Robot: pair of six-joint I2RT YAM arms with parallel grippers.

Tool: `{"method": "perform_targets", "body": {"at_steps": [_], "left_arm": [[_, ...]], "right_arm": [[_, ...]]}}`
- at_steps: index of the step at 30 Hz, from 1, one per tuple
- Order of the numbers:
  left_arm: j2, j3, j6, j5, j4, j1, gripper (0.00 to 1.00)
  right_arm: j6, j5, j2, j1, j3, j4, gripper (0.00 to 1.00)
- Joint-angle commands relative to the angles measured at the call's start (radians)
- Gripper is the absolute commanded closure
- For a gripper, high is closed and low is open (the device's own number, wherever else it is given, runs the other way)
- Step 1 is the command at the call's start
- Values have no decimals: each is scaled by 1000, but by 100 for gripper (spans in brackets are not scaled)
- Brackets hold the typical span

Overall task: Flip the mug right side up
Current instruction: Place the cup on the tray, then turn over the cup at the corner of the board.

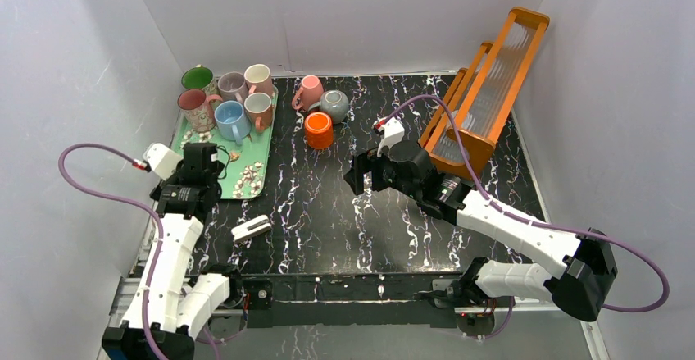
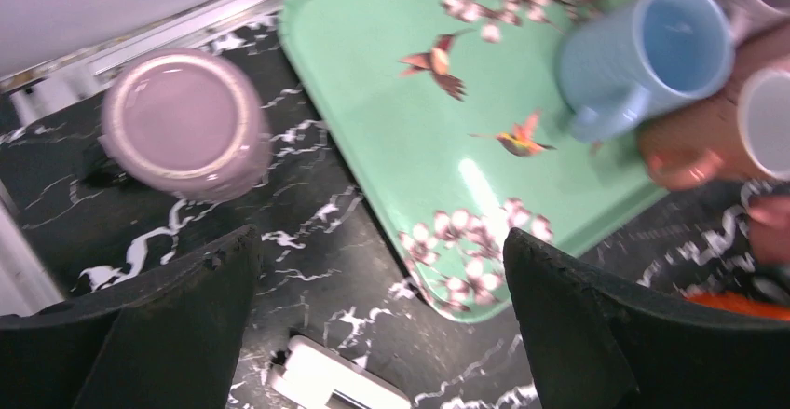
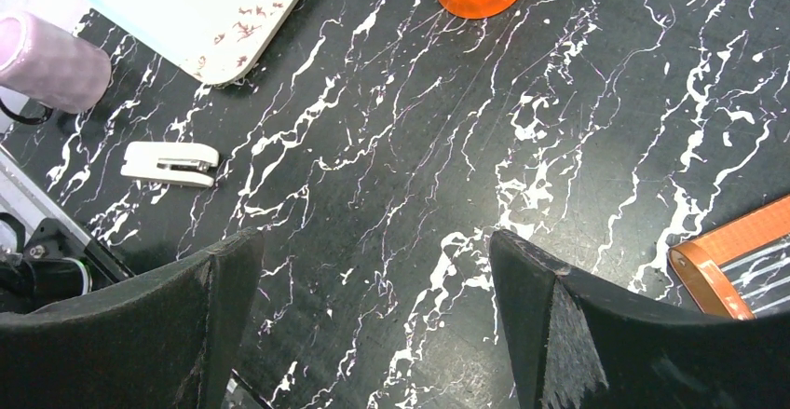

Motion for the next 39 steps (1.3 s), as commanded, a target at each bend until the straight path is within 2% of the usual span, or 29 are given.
{"method": "perform_targets", "body": {"at_steps": [1, 7, 16, 20, 29, 34, 38, 39], "left_arm": [[-23, -50, -192, -148, -106, 74, 2], [-25, -66, -355, -135, -145, 196, 2], [-47, -79, -661, -259, -230, 289, 8], [-57, -80, -728, -274, -231, 348, 11], [-3, -100, -741, -215, -167, 474, 12], [-3, -157, -668, -65, -91, 647, 12], [12, -216, -578, 142, -22, 864, 12], [25, -216, -574, 149, -27, 874, 12]], "right_arm": [[-11, -25, -14, 4, 34, 18, 1], [-12, -35, -11, 4, 38, 10, 1], [-10, -70, -2, 4, 68, -16, 1], [-4, -82, -1, 4, 72, -17, 1], [-2, -100, 8, 4, 88, -41, 1], [-5, -90, 0, 4, 87, -43, 1], [-5, -95, 3, 5, 89, -44, 1], [-4, -98, 3, 5, 86, -42, 1]]}}
